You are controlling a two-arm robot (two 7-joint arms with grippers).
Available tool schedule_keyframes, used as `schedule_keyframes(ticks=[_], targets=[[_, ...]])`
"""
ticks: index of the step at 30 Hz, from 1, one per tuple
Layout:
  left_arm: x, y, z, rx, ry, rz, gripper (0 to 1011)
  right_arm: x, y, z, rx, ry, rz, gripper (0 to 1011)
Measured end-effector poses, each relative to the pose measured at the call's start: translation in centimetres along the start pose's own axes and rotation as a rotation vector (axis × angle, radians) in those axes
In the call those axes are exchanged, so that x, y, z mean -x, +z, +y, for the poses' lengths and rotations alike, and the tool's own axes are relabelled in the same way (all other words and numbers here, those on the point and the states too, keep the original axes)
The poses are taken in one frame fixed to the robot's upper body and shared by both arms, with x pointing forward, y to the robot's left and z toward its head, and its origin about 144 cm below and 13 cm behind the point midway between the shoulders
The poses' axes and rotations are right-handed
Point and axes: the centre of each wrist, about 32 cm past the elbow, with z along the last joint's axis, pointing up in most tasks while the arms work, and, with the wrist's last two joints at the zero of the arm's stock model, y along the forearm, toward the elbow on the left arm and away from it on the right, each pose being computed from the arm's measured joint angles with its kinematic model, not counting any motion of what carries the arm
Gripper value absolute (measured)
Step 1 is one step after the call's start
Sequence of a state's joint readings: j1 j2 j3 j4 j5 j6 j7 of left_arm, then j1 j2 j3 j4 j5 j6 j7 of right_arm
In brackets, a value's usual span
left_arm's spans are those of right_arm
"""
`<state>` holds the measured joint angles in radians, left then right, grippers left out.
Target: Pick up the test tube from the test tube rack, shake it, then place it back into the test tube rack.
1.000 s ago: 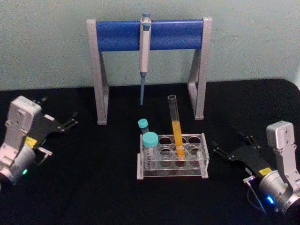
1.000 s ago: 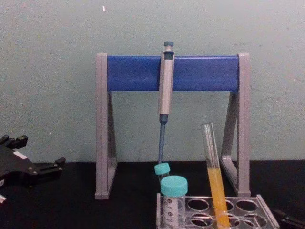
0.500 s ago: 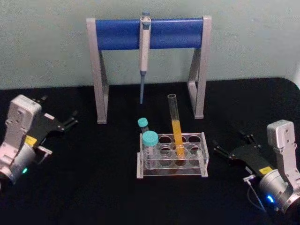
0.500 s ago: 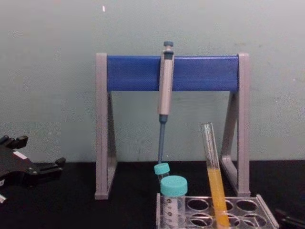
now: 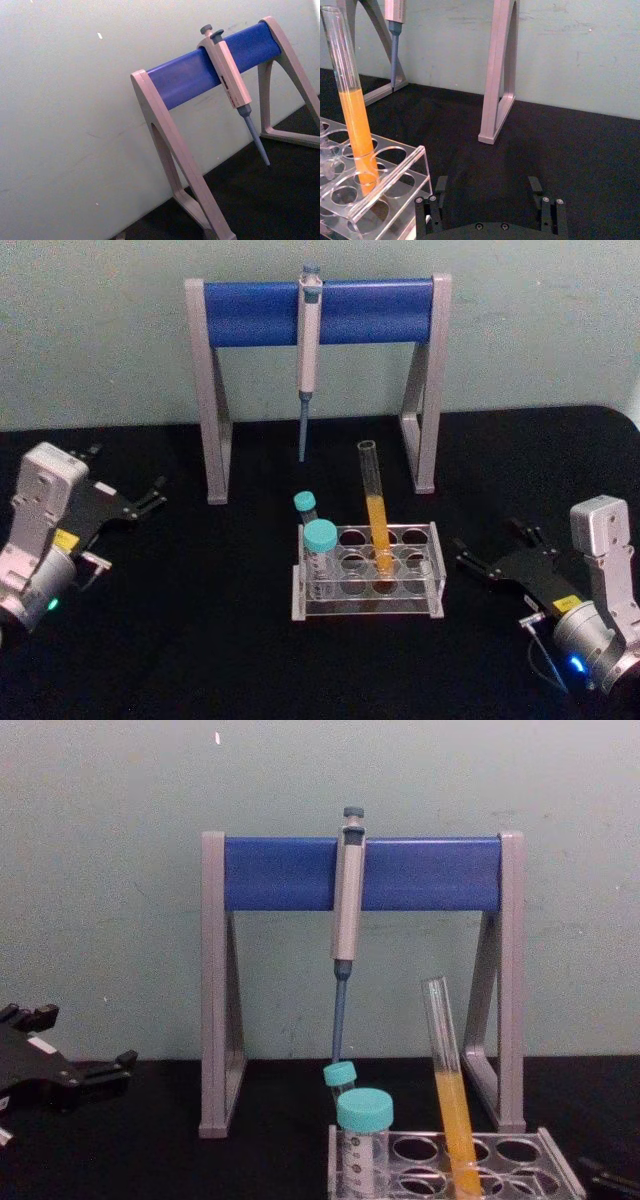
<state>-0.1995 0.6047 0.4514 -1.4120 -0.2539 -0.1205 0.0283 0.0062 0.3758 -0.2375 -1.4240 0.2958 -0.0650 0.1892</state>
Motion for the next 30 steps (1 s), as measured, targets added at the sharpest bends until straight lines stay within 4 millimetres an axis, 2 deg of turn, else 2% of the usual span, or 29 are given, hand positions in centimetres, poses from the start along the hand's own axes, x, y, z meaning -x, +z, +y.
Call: schedule_keyframes(ticks=[30], targets=[[0.0, 0.0, 0.0, 0.0, 0.0, 0.0, 1001, 0.0, 0.0, 0.0, 0.0, 0.0, 0.0, 1000]])
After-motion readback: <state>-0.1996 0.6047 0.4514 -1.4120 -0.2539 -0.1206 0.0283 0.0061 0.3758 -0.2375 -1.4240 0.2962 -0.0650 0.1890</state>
